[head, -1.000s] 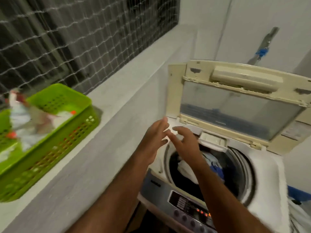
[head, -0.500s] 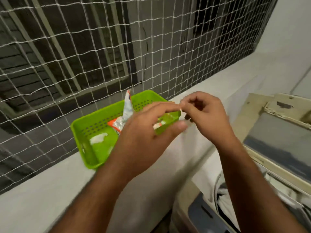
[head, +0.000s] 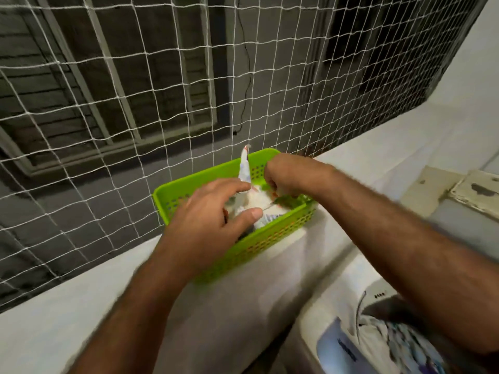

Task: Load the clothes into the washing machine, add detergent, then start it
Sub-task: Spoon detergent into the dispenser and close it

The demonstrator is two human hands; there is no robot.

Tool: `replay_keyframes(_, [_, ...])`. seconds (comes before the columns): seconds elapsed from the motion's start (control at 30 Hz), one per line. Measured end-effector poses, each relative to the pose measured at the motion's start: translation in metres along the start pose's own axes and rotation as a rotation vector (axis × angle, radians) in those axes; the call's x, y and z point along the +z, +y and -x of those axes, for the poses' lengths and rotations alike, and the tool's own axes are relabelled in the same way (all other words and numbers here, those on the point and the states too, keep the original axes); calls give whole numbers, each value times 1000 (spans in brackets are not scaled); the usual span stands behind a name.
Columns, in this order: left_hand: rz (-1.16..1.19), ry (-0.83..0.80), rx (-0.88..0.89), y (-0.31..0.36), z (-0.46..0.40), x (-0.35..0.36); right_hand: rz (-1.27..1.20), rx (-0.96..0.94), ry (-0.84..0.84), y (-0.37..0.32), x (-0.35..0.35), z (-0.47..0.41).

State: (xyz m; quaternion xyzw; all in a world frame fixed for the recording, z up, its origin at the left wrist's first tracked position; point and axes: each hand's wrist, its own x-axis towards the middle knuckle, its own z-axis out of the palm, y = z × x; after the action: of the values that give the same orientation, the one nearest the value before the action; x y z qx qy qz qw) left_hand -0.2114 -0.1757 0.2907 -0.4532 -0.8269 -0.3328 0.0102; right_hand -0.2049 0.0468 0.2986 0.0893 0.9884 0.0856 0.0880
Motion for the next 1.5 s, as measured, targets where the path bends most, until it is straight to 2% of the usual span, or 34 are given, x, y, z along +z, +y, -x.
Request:
replay_keyframes(0.3, [8, 37, -17, -6, 5, 8, 19, 5, -125, -9, 8, -8])
replay_keyframes(0.63, [-3, 52, -28, -10, 5, 11, 86, -29, -169, -9, 6, -4])
replay_keyframes(0.77, [-69, -24, -15, -10, 5, 12, 133, -44, -147, -10, 7, -3])
replay_keyframes(1.07, [-301, -271, 6, -12, -3, 15, 102, -49, -233, -10, 2, -2])
replay_keyframes(1.27, [-356, -319, 30, -14, -4, 16, 115, -81, -195, -7, -4, 0])
replay_keyframes(1.4, [-355, -331, 23, -15, -5, 16, -7, -69, -85, 3, -20, 10])
replay_keyframes(1.5, [-332, -326, 12, -16, -4, 16, -270, -68, -39, 14, -29, 16])
